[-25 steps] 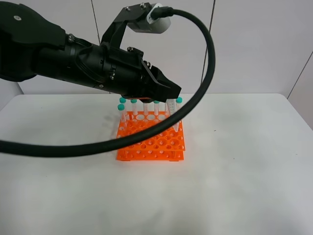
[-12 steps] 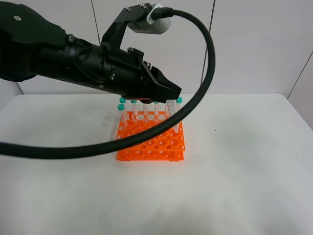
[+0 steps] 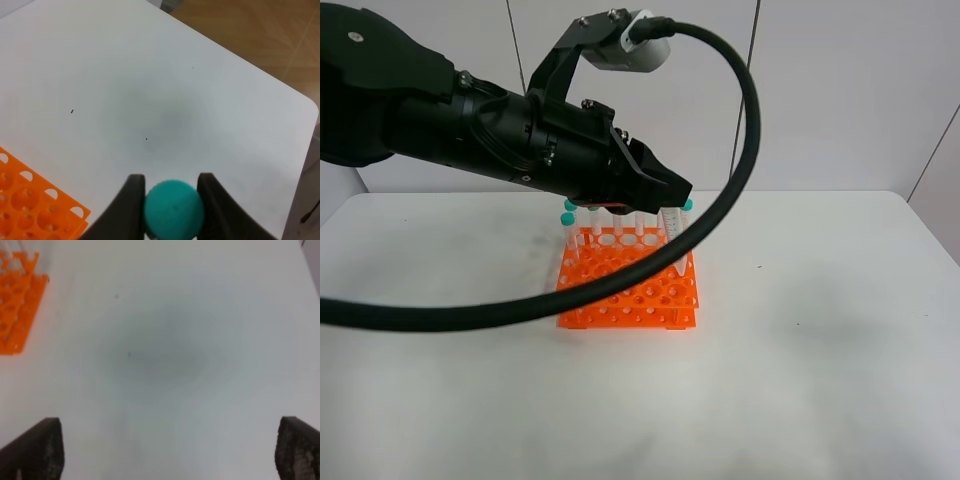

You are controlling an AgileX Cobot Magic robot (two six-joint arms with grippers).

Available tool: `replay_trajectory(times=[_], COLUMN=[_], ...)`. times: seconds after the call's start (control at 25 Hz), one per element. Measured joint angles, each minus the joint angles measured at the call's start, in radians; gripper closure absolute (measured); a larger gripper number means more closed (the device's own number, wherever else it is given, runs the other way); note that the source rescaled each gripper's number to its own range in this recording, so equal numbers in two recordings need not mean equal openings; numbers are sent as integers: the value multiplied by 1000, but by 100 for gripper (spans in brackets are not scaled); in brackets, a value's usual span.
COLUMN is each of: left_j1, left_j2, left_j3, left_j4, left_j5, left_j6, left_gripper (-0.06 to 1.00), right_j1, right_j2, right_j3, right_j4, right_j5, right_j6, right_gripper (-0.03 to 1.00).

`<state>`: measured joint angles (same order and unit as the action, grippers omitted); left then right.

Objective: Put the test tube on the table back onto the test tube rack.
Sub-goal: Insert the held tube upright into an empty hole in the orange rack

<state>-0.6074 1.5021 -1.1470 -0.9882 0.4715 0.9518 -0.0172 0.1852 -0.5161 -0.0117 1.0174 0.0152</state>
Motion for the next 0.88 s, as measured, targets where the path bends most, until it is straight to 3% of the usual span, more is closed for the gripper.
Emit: replay_trajectory(times=[0.52,0.88], left_j1=[0,0], left_j2=[0,0], left_j3=[0,0], left_j4=[0,0], left_j5=[0,1], left_j6=[1,1], left_gripper=[94,94], right_j1=[0,0], right_j2=[-19,-189], right_j3=[22,25], right_j4=[78,93], right_j5=[6,7], right_j6=[-33,-45], right_gripper=[4,4])
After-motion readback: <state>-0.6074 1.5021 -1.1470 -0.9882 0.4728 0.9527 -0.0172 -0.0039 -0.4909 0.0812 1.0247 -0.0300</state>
